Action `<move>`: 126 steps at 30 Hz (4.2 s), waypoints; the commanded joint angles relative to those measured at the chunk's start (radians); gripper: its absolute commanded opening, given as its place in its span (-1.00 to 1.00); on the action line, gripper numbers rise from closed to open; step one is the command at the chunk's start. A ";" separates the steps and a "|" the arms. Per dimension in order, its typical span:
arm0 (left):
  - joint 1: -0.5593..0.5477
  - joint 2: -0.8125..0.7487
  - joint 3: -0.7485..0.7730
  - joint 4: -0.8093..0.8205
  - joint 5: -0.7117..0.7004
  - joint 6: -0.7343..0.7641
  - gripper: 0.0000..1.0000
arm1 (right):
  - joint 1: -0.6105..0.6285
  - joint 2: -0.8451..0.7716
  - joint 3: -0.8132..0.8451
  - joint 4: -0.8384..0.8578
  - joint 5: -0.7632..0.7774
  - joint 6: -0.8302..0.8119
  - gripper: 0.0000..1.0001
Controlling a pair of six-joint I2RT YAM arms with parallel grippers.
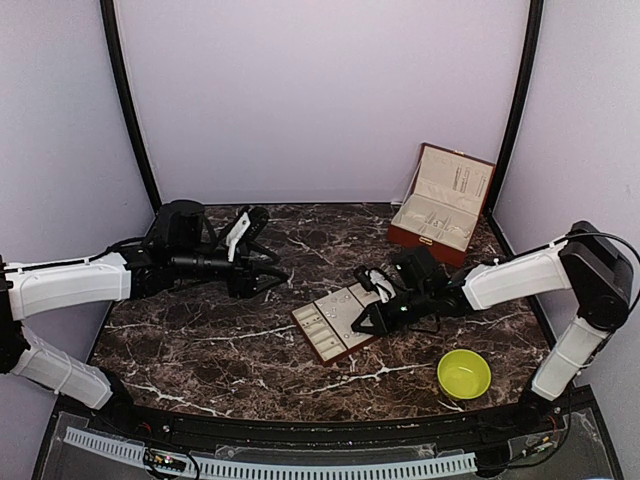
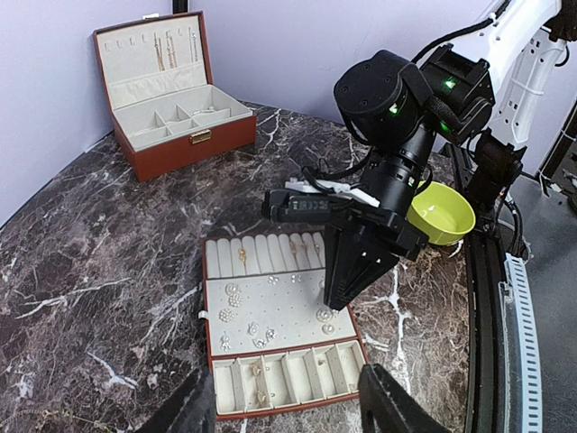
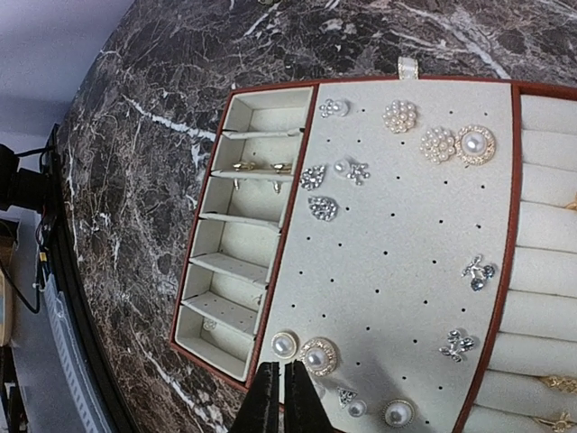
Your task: Organize the mixed jewelry
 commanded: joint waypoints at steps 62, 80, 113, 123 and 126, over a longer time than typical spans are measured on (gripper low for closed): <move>0.006 -0.053 0.019 -0.036 -0.439 -0.163 0.38 | 0.010 -0.200 -0.085 0.262 0.178 0.118 0.19; 0.061 -0.025 0.022 -0.194 -0.569 -0.416 0.49 | -0.070 -0.298 -0.137 0.372 0.566 0.053 0.73; 0.282 -0.075 -0.207 -0.375 -0.557 -0.705 0.47 | -0.302 -0.186 -0.035 0.115 0.596 0.096 0.63; 0.346 0.029 0.010 -0.426 -0.488 -0.464 0.48 | -0.483 -0.162 0.137 -0.153 0.707 0.117 0.55; 0.361 0.070 0.072 -0.432 -0.476 -0.404 0.48 | -0.540 -0.127 0.183 -0.198 0.733 0.118 0.55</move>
